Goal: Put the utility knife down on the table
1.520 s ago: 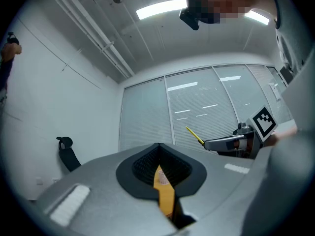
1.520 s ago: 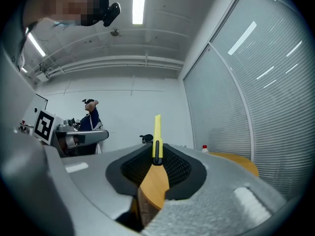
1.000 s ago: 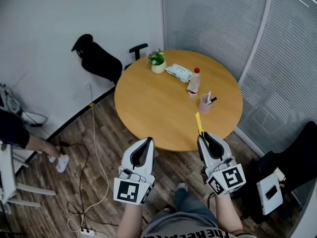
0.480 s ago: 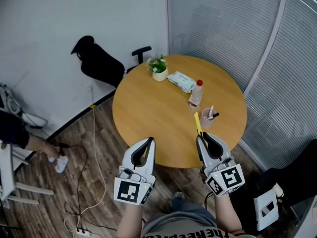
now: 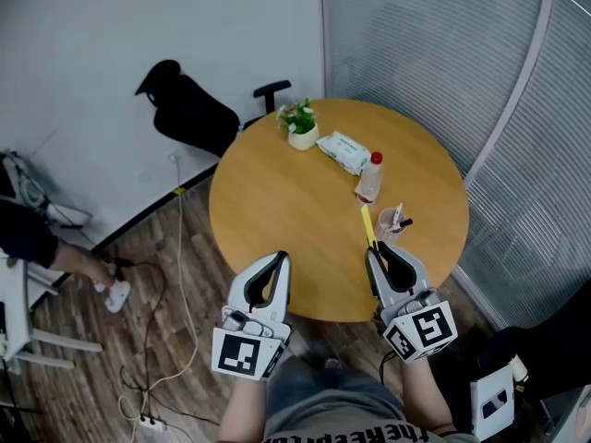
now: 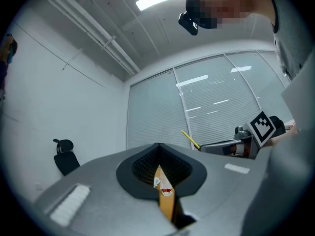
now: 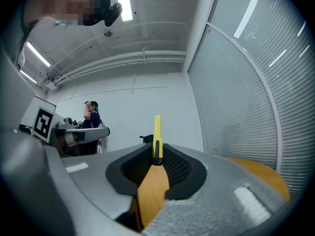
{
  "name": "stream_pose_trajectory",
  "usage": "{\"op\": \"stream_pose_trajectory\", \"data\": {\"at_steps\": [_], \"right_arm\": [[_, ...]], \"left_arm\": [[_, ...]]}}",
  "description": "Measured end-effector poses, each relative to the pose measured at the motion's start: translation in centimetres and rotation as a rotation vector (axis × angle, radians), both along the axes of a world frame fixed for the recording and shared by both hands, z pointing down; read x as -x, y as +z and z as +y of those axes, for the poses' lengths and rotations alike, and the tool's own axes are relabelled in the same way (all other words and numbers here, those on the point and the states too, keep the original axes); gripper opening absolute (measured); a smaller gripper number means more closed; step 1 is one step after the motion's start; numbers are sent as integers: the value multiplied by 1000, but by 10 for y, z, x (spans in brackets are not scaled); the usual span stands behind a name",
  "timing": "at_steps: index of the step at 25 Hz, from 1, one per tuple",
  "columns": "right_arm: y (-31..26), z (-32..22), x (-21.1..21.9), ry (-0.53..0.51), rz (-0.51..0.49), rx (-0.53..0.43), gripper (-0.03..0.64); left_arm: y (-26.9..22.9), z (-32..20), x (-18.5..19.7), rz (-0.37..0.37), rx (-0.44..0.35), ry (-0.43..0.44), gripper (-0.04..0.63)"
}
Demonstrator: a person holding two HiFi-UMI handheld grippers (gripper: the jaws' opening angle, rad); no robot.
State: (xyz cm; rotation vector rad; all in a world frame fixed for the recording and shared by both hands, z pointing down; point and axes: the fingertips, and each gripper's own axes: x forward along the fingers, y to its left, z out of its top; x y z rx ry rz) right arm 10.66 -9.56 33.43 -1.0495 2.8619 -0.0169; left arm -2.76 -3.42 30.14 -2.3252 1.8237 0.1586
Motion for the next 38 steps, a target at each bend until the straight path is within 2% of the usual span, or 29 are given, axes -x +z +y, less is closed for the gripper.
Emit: {"op": "stream_pose_trajectory", "data": {"at_steps": [13, 24, 38], "right_arm": [[6, -31, 16, 35, -4, 30, 67], [18, -71, 42, 106, 11, 67, 67], [55, -114, 62, 204, 53, 167, 67]], "left_arm": [[-4, -37, 13, -24, 5, 39, 12], [0, -81, 46, -31, 8, 89, 12], [10, -132, 74, -16, 37, 181, 13]]}}
